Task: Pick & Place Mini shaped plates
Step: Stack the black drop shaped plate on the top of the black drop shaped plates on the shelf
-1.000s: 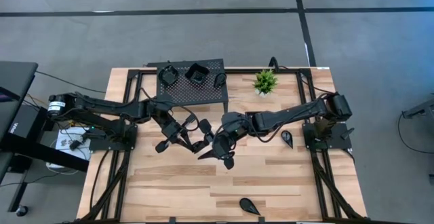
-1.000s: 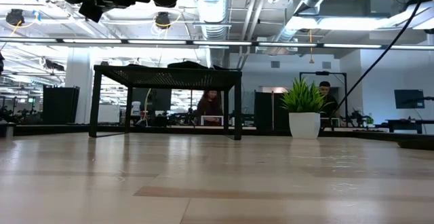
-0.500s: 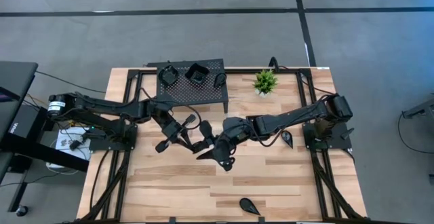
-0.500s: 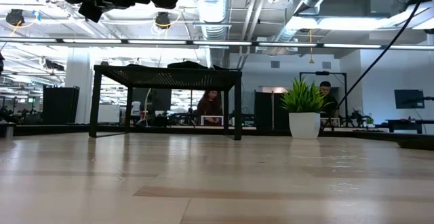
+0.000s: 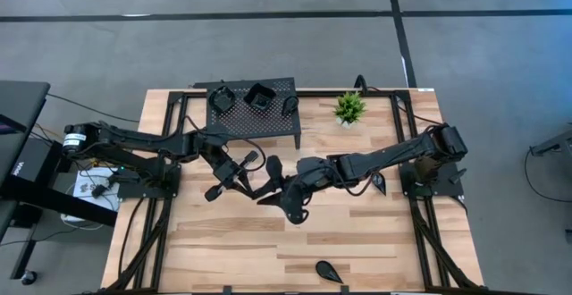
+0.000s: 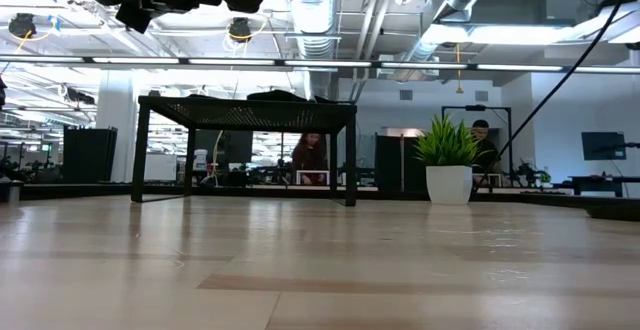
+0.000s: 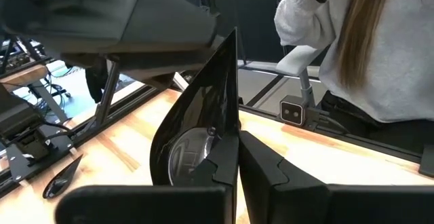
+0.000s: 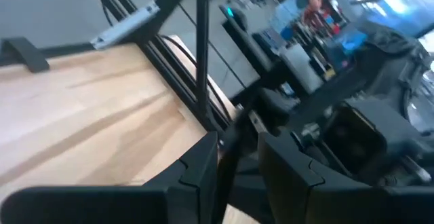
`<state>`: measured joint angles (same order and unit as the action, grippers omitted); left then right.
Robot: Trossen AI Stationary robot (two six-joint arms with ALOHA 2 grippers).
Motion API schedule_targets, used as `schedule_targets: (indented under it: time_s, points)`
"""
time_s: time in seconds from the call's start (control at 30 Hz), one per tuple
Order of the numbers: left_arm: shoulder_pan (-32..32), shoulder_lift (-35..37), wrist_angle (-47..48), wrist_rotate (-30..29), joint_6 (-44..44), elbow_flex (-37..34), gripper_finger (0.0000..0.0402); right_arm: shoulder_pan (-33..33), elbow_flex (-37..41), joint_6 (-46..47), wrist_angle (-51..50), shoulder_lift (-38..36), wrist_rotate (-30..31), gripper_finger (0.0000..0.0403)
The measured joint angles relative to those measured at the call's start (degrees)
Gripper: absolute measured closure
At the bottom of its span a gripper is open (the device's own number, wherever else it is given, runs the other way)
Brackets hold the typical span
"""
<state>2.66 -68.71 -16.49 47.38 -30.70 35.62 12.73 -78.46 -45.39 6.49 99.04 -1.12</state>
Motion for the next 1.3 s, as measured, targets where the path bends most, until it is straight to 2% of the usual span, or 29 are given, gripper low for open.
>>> schedule_targets:
  time_s: [0.33, 0.47, 0.57, 0.77, 0.97, 1.3]
  points:
    - [0.0, 0.0, -0.3, 0.0, -0.1, 0.0, 0.0392, -1.9, 0.0, 7.7, -3.4, 0.3, -0.8, 0.0301]
    - [0.0, 0.0, -0.4, 0.2, -0.2, 0.0, 0.0392, -2.6, 0.0, 7.8, -3.5, 0.3, -5.7, 0.0303]
    - [0.0, 0.0, -0.5, 0.2, -0.2, 0.0, 0.0392, -3.0, 0.0, 8.0, -2.4, 0.3, -9.1, 0.0315]
    - [-0.7, 0.0, -0.4, 0.7, -0.5, 0.0, 0.0392, -4.1, 0.0, 12.5, -2.8, 0.3, -9.7, 0.0348]
    - [-1.6, 0.0, -0.7, 0.9, -2.1, 0.0, 0.0391, -4.8, 0.0, 13.5, -2.9, 0.3, -13.9, 0.0369]
    - [-2.0, 0.0, -1.1, 0.8, -2.0, 0.0, 0.0391, -5.1, 0.0, 15.7, -2.8, 0.3, -14.2, 0.04]
